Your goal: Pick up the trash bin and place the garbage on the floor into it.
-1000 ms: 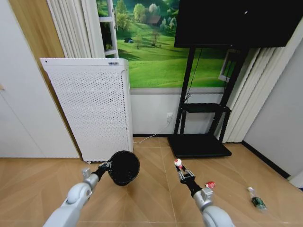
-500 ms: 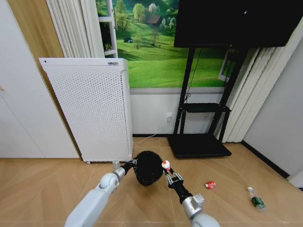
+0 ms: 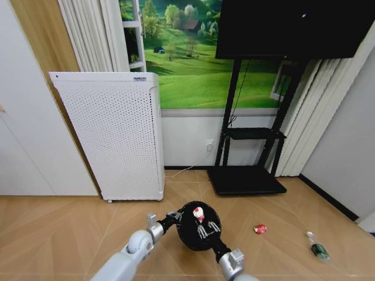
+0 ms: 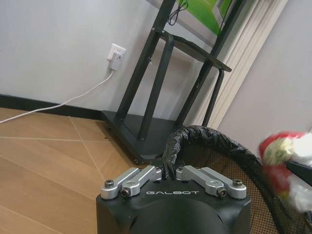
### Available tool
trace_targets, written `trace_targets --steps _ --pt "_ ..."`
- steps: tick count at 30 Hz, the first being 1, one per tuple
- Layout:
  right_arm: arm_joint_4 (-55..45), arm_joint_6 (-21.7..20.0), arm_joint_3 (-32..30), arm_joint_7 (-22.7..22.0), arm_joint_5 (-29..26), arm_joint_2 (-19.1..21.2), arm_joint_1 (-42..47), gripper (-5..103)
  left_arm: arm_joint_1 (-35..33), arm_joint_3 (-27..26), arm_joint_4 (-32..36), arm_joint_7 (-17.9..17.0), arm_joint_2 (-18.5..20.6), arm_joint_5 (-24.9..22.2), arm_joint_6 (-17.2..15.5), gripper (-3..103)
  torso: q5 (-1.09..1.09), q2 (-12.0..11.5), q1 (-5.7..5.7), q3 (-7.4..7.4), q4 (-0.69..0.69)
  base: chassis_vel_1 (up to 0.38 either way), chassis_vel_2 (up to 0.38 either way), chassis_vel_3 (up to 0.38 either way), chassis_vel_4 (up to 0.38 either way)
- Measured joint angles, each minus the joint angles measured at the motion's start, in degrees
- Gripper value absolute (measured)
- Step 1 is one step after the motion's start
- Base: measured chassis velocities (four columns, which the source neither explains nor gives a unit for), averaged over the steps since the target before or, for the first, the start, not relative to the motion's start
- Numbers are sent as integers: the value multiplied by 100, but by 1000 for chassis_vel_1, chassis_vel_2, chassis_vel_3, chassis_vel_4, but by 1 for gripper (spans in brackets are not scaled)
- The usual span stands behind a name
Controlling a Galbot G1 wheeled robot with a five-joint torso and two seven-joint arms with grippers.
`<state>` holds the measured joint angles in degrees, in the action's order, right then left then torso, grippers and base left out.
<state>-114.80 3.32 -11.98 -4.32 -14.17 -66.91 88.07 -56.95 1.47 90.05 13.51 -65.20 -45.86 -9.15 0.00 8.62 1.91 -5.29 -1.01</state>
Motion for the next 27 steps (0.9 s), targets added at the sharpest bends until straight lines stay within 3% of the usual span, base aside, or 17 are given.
trace_targets --steps 4,6,8,9,13,14,20,25,27 --pt "82 94 -29 -46 -22 -9 -37 67 -165 -103 47 -16 -81 7 -2 8 0 0 0 0 0 0 0 0 0" --pt "102 118 -50 -55 -37 -12 -42 67 -211 -121 65 -22 -85 12 -2 8 1 0 0 0 0 0 0 0 0" --pt "143 216 -59 -70 -132 -15 -80 79 -369 -272 147 -74 -87 49 -14 8 1 0 0 0 -1 0 0 0 0" --pt "143 216 -59 -70 -132 -15 -80 79 -369 -272 147 -74 -87 49 -14 8 1 0 0 0 -1 0 0 0 0" --pt "138 297 -18 -126 -413 -19 -163 98 -954 -936 532 -321 -42 50 -111 8 1 0 0 0 1 0 0 0 0" --pt "138 297 -18 -126 -413 -19 -163 98 -954 -936 532 -321 -42 50 -111 8 1 0 0 0 1 0 0 0 0" --pt "156 122 -50 -107 -563 -41 -202 100 -2331 -2252 1570 -590 -60 -207 -163 8 2 0 0 0 1 0 0 0 0" --pt "173 41 -62 -58 -597 -94 -221 100 -2821 -2790 1954 -644 -18 -318 -158 8 0 0 0 0 3 0 0 0 0" --pt "94 -31 -161 -49 -598 -214 -119 100 -2963 -2942 2060 -649 -1 -376 -141 8 3 1 0 0 -4 0 0 0 0"
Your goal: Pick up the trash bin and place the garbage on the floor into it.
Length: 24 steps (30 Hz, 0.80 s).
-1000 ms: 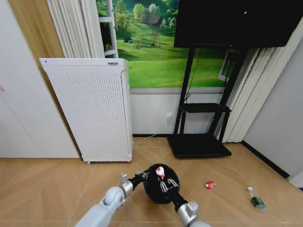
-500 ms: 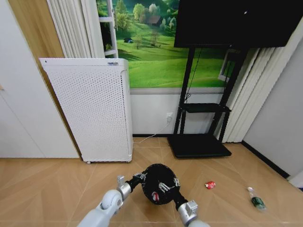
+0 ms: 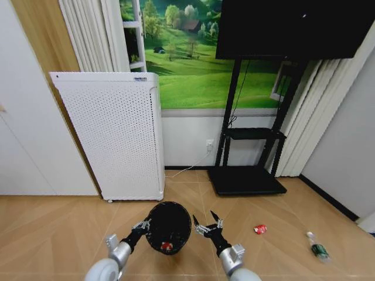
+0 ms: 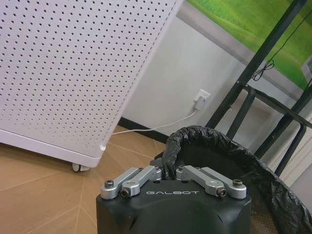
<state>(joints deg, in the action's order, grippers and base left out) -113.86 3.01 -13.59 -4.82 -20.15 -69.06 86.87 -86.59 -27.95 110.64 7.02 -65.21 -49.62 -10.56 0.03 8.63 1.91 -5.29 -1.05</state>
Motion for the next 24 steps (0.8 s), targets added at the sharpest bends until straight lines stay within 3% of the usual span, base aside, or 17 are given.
trace_targets --steps 8,20,24 --pt "18 -74 -12 4 -34 16 -26 100 -425 -384 116 16 -223 42 103 8 -3 0 0 -1 6 -68 -63 46 62" --pt "220 -71 73 3 -22 16 -132 100 -467 -771 154 22 -274 2 118 8 -5 0 1 -1 1 -183 -173 167 166" --pt "340 -71 157 4 -3 -20 -252 100 -522 -977 171 30 -266 -52 121 8 -4 0 1 -1 6 -69 -72 86 81"
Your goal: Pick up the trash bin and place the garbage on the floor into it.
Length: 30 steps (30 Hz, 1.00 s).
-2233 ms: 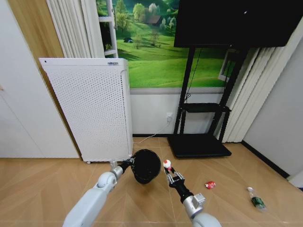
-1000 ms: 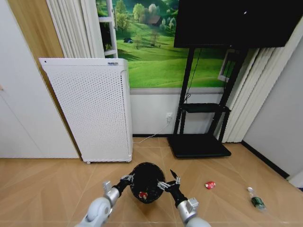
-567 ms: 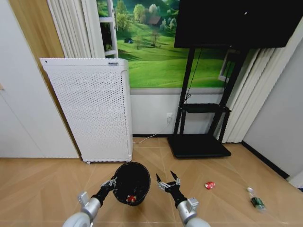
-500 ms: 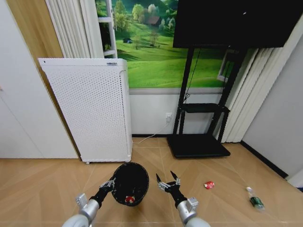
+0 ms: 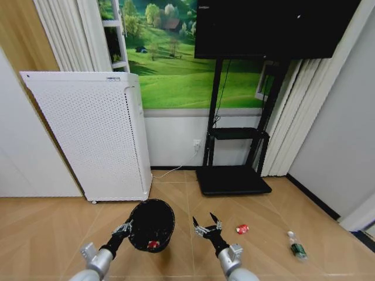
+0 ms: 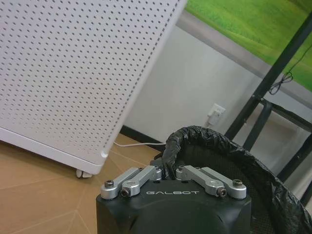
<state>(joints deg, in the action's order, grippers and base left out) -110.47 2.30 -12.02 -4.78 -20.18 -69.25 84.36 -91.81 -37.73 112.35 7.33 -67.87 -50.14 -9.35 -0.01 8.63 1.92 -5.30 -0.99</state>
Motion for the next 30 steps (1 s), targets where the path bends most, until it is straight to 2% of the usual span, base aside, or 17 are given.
trace_targets --steps 10,20,25,28,30 --pt "330 1 54 14 109 19 -371 100 -304 -542 98 57 -44 -98 40 8 2 0 0 0 -2 -29 -25 27 27" --pt "358 66 28 12 234 -35 -306 100 -379 -602 153 52 -102 -102 52 8 0 0 0 0 -2 -181 -166 183 184" --pt "522 200 26 -2 480 -108 -369 100 -427 -694 132 -145 -164 -135 29 8 -1 0 0 1 -2 -228 -224 231 224" --pt "811 -10 37 -128 546 -171 -562 100 -524 -927 51 -350 -215 -139 -54 8 1 0 0 0 -4 -141 -160 174 111" --pt "1191 -344 111 -327 463 -231 -832 100 -594 -1173 7 -454 -227 -156 -98 8 1 0 0 0 -2 -58 -24 57 45"
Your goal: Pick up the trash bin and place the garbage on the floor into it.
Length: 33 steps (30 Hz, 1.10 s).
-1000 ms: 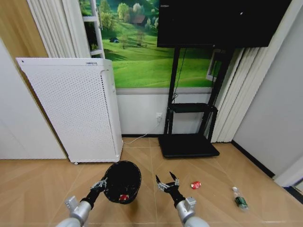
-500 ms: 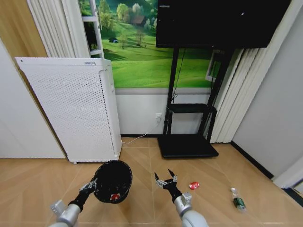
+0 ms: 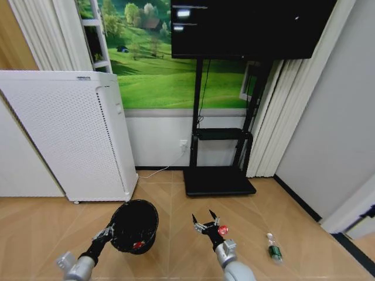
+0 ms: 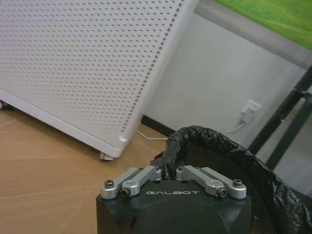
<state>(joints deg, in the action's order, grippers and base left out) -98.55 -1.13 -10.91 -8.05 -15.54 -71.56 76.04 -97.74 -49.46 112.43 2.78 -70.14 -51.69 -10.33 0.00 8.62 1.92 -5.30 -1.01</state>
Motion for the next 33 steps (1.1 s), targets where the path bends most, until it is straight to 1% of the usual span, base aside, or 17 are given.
trace_targets --steps 1,3,4,5,6,8,9,12,13,15,18,21,26,28,30,31,33 --pt "0 0 0 0 0 0 0 100 0 0 0 0 0 0 0 8 0 0 0 0 0 0 0 0 0" --pt "570 -258 133 -150 -198 -75 -501 100 -96 -273 -1 -52 9 -66 -23 8 2 0 0 0 1 39 30 -15 -16" --pt "570 -258 133 -150 -198 -75 -501 100 -96 -273 -1 -52 9 -66 -23 8 2 0 0 0 1 78 61 -29 -31" --pt "894 -359 204 -186 -258 -97 -772 100 -148 -391 13 -61 22 -124 -31 8 2 0 -1 0 5 78 78 -53 -75" --pt "1154 -403 267 -207 -277 -117 -979 100 -200 -510 37 -62 34 -189 -39 8 2 0 0 0 2 76 78 -53 -46" --pt "1670 -424 378 -250 -228 -177 -1355 100 -307 -806 137 -87 56 -478 -88 8 1 0 0 0 3 51 60 -27 -45" --pt "1670 -424 378 -250 -228 -177 -1355 100 -307 -806 137 -87 56 -478 -88 8 1 0 0 0 3 27 60 -16 -45" --pt "2168 -545 438 -504 -358 -276 -1687 100 -353 -1123 242 -165 98 -833 -152 8 0 0 0 0 0 0 0 0 0" --pt "2168 -545 438 -504 -358 -276 -1687 100 -353 -1123 242 -165 98 -833 -152 8 0 0 0 0 0 0 0 0 0" --pt "2429 -711 429 -704 -583 -328 -1780 100 -354 -1230 248 -170 116 -897 -162 8 0 0 0 0 -1 0 0 0 0" --pt "2779 -754 377 -800 -579 -378 -1834 100 -348 -1234 247 -169 106 -899 -165 8 0 0 0 0 -2 0 0 0 0" --pt "3211 -742 287 -786 -294 -374 -1882 100 -323 -1134 250 -166 57 -853 -165 8 1 0 0 0 -1 0 0 0 0" --pt "3636 -761 260 -817 -166 -385 -1996 100 -265 -967 252 -148 30 -770 -159 8 1 0 0 0 -2 0 0 0 0" --pt "3806 -758 244 -882 -115 -433 -2066 103 -250 -919 253 -143 27 -749 -155 8 0 0 0 0 -2 0 0 0 0" --pt "4188 -708 212 -1105 -50 -569 -2234 97 -238 -838 268 -116 22 -718 -144 8 1 0 0 0 0 0 0 0 0" --pt "4188 -708 212 -1105 -50 -569 -2234 97 -238 -838 268 -116 22 -718 -144 8 1 0 0 0 0 0 0 0 0" --pt "4445 -679 199 -1292 -46 -680 -2375 94 -235 -769 271 -94 21 -680 -132 8 0 0 0 0 0 0 0 0 0"
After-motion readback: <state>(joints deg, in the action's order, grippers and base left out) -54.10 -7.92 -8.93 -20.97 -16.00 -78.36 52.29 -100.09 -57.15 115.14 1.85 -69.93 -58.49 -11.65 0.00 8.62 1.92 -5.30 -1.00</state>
